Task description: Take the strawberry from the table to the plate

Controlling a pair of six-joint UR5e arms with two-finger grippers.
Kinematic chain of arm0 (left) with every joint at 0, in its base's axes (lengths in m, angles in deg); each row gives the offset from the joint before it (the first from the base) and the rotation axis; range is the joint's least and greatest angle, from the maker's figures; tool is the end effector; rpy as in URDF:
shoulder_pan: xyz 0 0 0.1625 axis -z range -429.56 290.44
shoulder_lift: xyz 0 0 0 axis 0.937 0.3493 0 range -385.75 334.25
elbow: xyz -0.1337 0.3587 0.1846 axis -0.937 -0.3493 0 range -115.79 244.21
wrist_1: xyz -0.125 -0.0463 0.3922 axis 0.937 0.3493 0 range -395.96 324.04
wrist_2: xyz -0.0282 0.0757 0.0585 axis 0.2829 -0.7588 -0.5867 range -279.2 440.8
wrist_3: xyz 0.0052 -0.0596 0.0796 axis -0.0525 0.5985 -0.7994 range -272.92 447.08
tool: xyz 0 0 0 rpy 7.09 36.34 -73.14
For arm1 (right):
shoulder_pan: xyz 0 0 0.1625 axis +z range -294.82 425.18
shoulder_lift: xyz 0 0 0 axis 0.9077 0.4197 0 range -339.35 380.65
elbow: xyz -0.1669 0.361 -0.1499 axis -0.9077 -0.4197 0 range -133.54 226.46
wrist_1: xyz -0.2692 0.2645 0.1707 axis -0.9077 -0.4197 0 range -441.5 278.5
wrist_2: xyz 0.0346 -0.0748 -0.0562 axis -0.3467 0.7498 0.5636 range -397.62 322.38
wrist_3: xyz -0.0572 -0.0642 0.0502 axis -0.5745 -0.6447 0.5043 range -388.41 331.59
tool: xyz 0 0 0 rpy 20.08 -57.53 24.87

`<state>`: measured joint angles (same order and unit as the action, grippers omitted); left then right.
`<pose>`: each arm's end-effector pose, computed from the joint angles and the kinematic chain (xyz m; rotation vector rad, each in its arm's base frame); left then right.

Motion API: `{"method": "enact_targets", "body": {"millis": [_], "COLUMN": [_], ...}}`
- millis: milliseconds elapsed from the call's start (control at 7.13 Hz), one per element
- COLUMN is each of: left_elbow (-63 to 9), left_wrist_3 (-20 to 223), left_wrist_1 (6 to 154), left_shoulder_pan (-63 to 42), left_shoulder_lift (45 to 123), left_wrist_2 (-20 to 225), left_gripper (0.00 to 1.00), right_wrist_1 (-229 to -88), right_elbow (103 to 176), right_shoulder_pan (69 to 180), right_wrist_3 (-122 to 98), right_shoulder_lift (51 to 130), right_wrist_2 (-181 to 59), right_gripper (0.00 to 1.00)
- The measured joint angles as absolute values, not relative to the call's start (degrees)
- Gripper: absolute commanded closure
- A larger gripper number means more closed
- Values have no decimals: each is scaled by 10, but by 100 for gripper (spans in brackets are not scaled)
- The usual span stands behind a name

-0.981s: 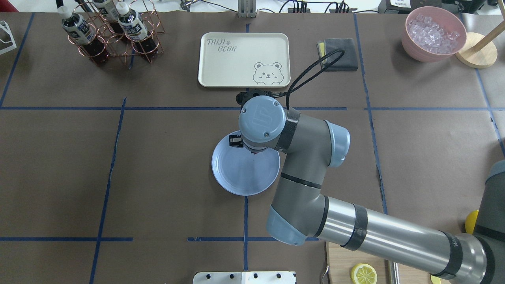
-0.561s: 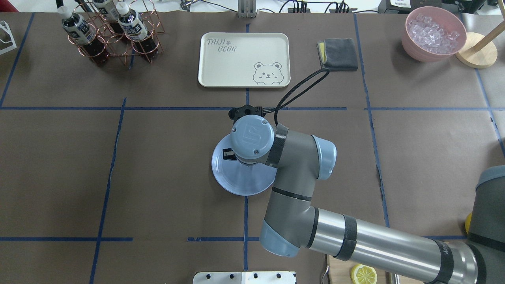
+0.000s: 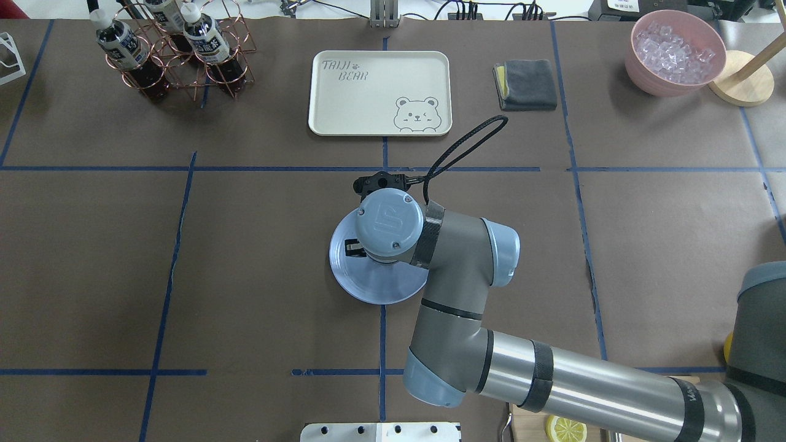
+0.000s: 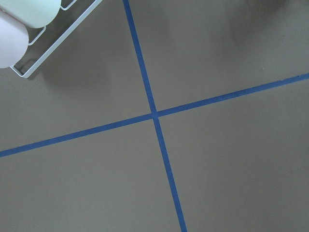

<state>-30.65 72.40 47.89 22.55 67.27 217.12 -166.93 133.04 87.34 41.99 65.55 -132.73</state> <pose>-0.0800 -0.5100 0.5989 0.1466 0.7973 0.2194 -0.6334 -0.3923 0.1982 0.2088 -0.7839 0.0063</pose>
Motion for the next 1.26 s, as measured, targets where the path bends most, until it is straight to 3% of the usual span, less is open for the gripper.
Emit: {"method": "enact_targets", "body": {"millis": [561, 1262], "left_elbow": [-306, -301], "left_wrist_3": [724, 722], "left_wrist_1": [479, 477], "left_shoulder_pan": [226, 225], "left_shoulder_lift": [672, 669], "left_wrist_2": [2171, 2165], "left_gripper": [0, 0], "right_wrist_1": [-1670, -1667], "right_elbow": [1365, 1401], "right_shoulder_pan": [930, 1280], "right_wrist_3": [378, -90], "right_shoulder_lift": [667, 866], "right_wrist_2": [-1346, -1597], "right_gripper": [0, 0]}}
